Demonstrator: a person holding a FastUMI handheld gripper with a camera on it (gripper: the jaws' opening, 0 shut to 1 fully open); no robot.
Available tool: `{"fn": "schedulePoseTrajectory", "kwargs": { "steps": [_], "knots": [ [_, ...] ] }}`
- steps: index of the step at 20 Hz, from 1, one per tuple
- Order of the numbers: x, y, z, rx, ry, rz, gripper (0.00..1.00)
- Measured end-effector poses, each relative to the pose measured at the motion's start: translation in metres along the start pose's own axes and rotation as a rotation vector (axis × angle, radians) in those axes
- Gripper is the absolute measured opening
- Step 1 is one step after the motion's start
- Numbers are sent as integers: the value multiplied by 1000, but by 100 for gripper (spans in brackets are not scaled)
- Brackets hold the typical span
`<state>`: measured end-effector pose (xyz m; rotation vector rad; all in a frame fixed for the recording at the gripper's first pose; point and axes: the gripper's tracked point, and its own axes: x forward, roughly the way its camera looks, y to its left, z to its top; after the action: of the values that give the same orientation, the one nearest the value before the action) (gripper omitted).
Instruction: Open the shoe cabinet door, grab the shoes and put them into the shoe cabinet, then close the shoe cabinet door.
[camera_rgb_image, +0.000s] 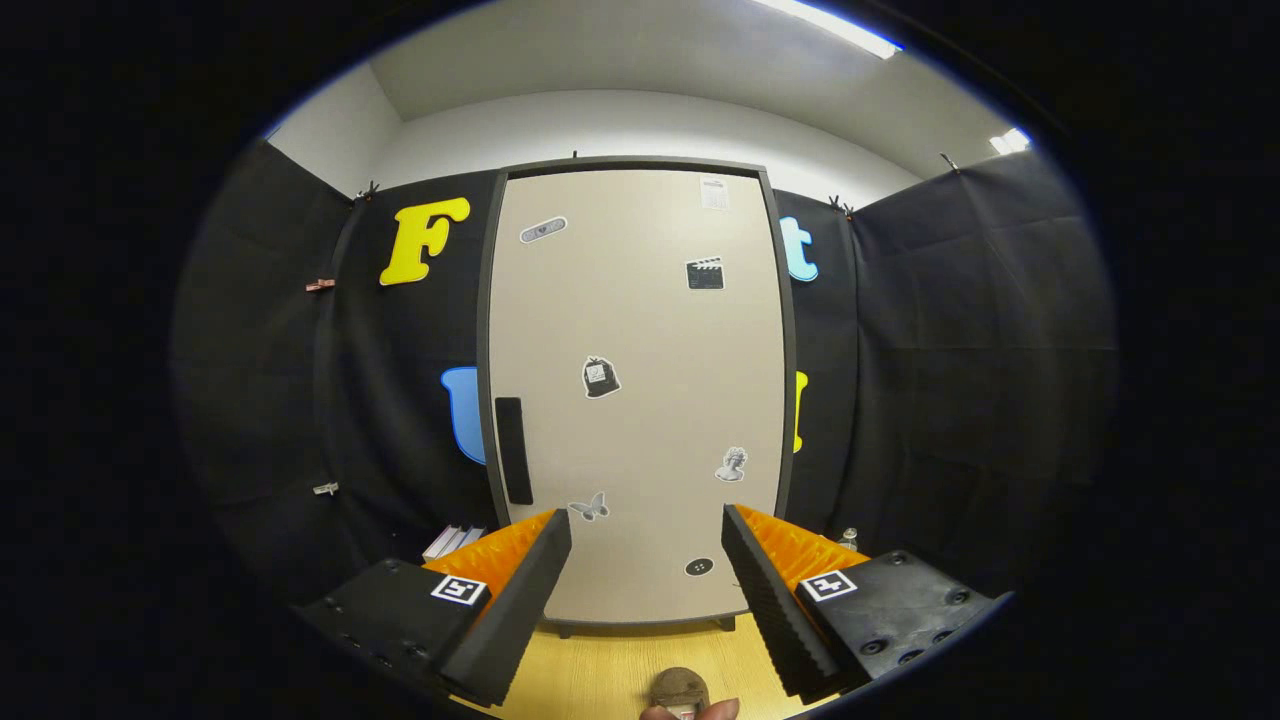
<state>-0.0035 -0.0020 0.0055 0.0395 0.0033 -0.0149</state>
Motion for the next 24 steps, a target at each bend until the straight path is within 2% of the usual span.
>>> {"fn": "schedulePoseTrajectory", "kwargs": {
  "steps": [13,20,24],
  "knots": [
    [42,56,4,9,4,65,98],
    [98,100,-8,22,-12,94,98],
    [138,124,-27,4,23,107,98]
  ]
}}
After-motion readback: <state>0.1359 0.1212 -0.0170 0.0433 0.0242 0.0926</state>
